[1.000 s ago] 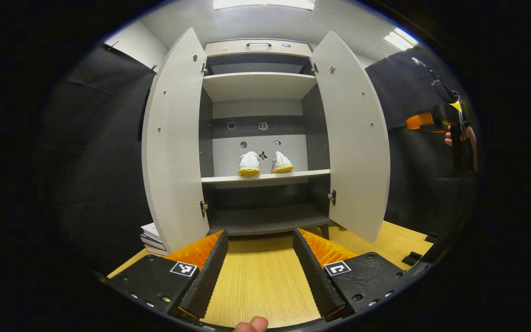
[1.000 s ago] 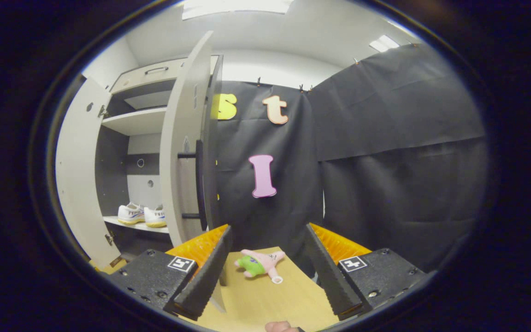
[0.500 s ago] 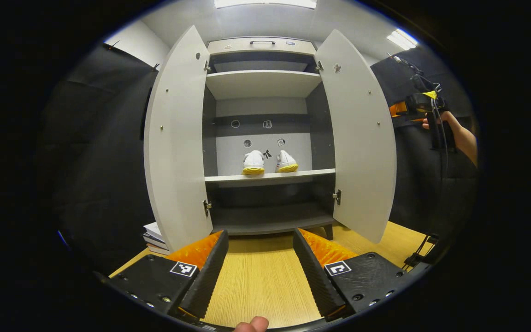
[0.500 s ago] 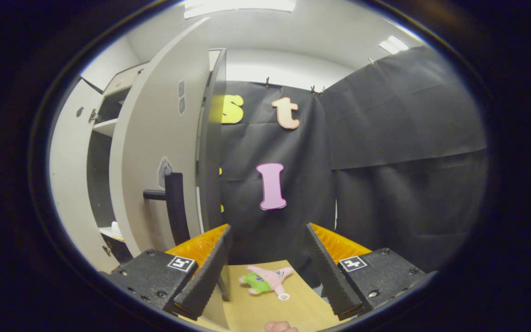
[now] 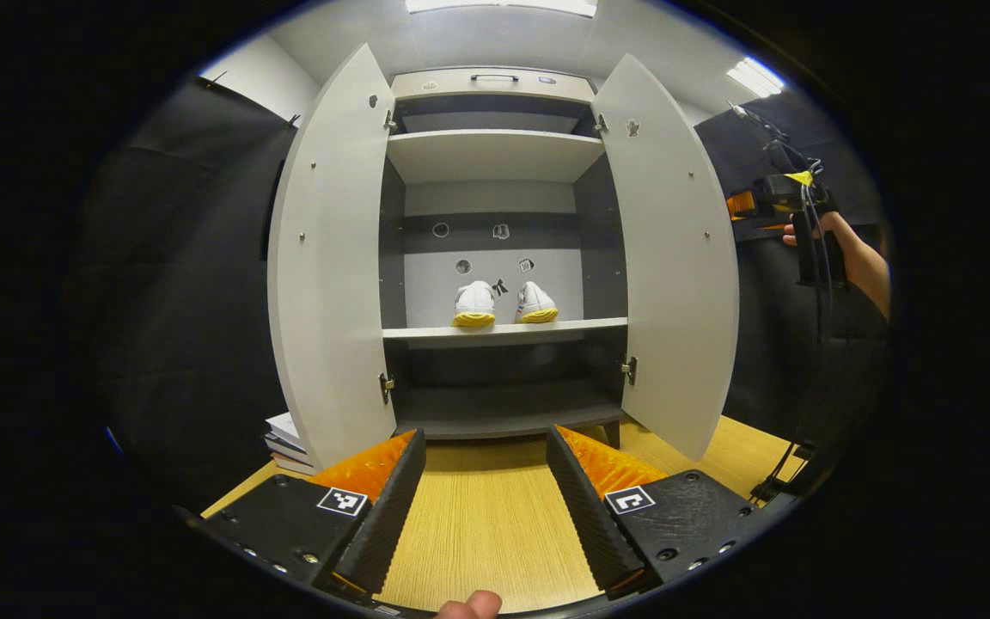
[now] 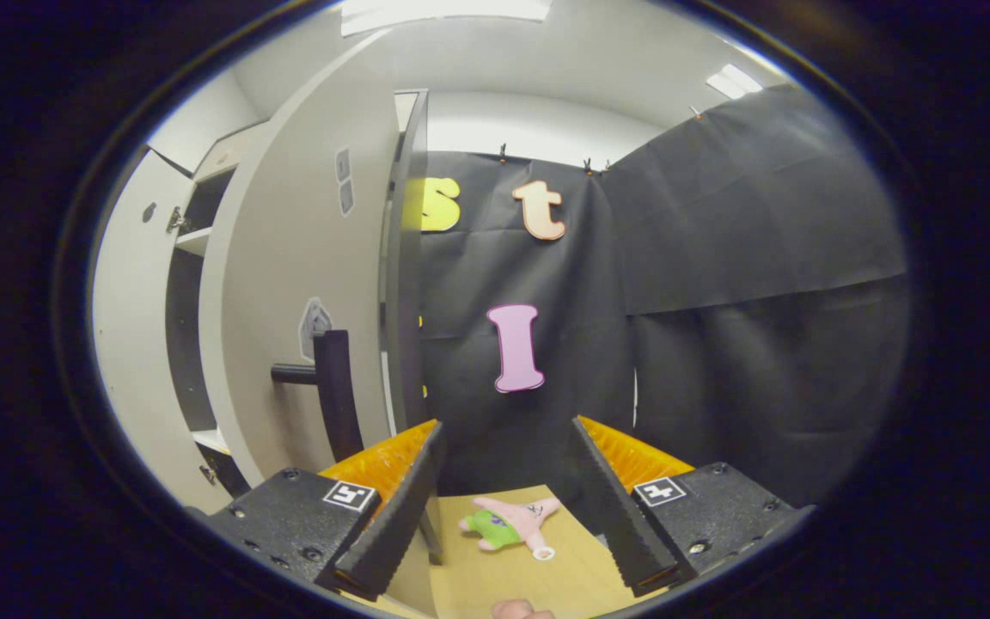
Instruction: Grab one shoe with the right hand and put it into the shoe cabinet, grab the other shoe with the left hand and put it into the shoe cabinet; then close the right door with the right hand and the left door with the left hand.
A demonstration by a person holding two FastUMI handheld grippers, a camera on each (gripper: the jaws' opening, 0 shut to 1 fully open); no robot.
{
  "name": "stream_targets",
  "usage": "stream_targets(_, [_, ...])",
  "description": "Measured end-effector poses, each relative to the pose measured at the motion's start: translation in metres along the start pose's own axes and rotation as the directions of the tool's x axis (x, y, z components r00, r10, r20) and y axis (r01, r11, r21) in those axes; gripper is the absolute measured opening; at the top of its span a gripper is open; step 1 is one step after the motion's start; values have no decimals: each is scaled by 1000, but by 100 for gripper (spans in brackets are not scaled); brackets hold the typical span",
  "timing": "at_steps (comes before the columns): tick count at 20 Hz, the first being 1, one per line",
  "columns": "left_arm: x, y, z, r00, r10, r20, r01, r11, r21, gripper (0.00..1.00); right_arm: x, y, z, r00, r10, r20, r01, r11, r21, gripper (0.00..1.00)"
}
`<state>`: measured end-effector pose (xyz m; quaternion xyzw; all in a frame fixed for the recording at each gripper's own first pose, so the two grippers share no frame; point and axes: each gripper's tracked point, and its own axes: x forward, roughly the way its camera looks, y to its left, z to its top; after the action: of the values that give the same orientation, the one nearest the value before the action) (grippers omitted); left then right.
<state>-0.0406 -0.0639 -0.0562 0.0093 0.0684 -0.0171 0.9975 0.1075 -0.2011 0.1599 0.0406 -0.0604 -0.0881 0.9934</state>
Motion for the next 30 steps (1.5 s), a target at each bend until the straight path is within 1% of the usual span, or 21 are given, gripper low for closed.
stream_targets(1, [0, 1, 0, 1000, 1, 1, -1, 1000, -3, 85, -3, 7, -2, 1000, 11, -8, -11, 1000, 13, 95])
stream_targets(4, [0, 2, -2, 1000, -5, -4, 5, 1000, -6, 85, -8, 27, -4, 999, 40, -13, -40, 999, 23, 95])
stream_targets(9, [-3, 12, -3, 1000, 5, -3, -5, 1000, -6, 85, -11, 73, -6, 993, 117, -15, -117, 993, 5, 95])
stream_targets(15, [-6, 34, -8, 999, 43, -13, -44, 999, -18, 85, -5, 125, -11, 982, 188, -14, -188, 982, 18, 95])
stream_targets(18, [-6, 45, -11, 998, 60, -20, -61, 998, -23, 85, -2, 162, -15, 967, 252, -27, -251, 968, 26, 95])
stream_targets(20, [-6, 52, -11, 997, 72, -20, -73, 997, -28, 85, 5, 182, -15, 962, 270, -28, -270, 963, 18, 95])
stream_targets(21, [-6, 55, -12, 997, 79, -22, -80, 996, -31, 85, 8, 188, -13, 963, 268, -21, -268, 963, 12, 95])
stream_targets(26, [-11, 68, -17, 994, 107, -33, -108, 993, -49, 85, 12, 195, -4, 962, 272, -5, -272, 962, -19, 95])
stream_targets(30, [-15, 74, -19, 992, 120, -37, -122, 991, -58, 85, -4, 186, 3, 965, 263, 18, -262, 964, -37, 97])
